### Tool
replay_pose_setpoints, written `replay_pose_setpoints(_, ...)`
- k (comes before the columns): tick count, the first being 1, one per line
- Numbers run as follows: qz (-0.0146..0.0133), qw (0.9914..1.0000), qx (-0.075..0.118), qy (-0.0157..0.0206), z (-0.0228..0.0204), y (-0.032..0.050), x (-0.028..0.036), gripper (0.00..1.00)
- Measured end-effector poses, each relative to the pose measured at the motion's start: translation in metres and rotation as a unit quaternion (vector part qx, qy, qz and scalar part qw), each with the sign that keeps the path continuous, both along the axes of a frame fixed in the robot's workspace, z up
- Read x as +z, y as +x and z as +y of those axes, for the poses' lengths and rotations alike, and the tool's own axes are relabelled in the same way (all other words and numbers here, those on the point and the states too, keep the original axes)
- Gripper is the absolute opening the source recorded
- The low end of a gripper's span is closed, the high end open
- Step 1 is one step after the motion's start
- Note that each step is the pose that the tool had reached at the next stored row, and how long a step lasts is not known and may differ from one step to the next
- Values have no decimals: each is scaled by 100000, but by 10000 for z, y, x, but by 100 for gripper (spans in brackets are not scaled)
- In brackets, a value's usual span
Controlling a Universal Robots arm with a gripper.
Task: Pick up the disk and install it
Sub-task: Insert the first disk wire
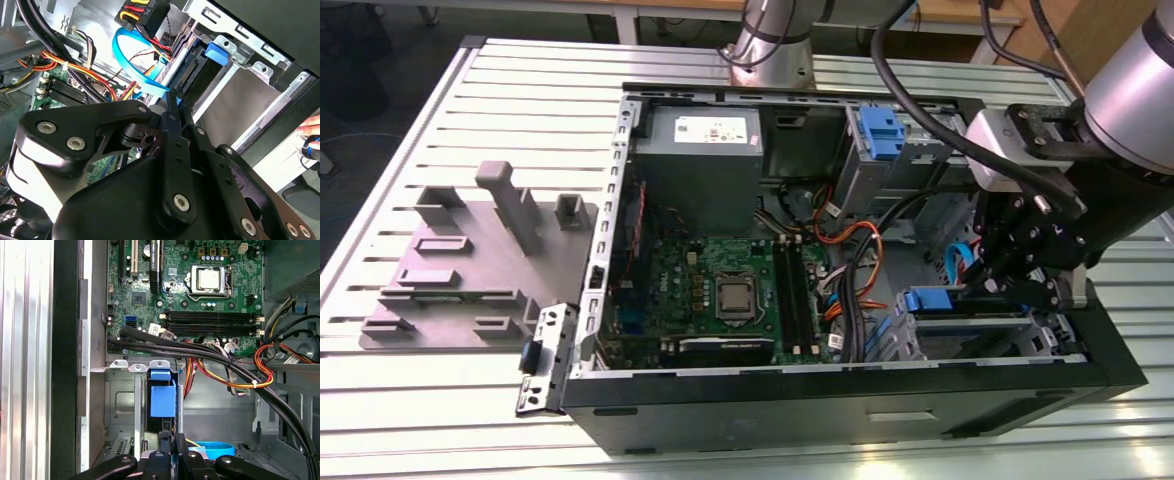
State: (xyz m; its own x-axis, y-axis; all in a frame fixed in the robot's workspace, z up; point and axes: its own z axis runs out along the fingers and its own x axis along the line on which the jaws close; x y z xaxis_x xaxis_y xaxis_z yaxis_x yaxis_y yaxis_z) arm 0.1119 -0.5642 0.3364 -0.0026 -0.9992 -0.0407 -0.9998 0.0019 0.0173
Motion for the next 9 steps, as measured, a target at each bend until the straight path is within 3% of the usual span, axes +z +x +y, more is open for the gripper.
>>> replay_pose_setpoints(9,0,100000,-2,0,0,0,-47,16)
